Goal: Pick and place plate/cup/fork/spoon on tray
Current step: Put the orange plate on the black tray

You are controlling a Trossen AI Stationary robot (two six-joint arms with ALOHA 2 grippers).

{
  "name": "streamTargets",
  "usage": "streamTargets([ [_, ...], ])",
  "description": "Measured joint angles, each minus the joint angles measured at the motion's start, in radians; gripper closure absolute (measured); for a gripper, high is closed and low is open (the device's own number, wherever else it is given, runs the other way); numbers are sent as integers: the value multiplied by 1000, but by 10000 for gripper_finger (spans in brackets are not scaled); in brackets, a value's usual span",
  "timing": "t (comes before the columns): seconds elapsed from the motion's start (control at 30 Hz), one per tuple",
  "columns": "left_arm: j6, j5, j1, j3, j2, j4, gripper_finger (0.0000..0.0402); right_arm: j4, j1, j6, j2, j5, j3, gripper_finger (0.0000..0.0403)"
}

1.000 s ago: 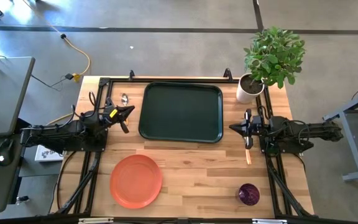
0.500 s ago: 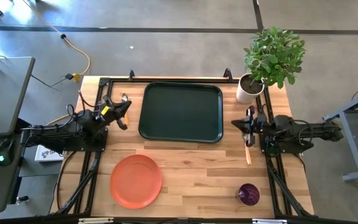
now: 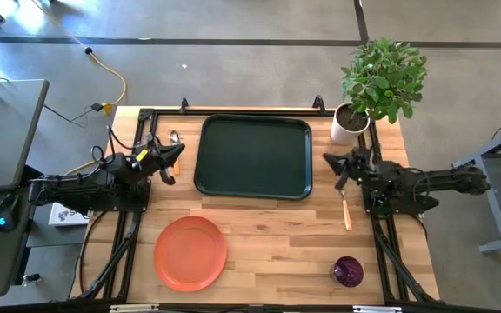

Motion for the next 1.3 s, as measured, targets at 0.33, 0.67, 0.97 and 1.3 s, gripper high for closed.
streamTargets([
  [0.33, -26, 193, -5, -1, 8, 99, 398, 499, -2, -63, 569, -65, 83, 402],
  [0.67, -170, 315, -65, -2, 102, 129, 398, 419, -1, -185, 941, -100, 370, 381],
  [0.97, -185, 176, -200, 10, 249, 167, 399, 322, 32, -78, 1178, -248, 660, 280],
  [1.3, -186, 137, -220, 152, 415, -25, 382, -256, 51, 9, 1496, -235, 1202, 223],
])
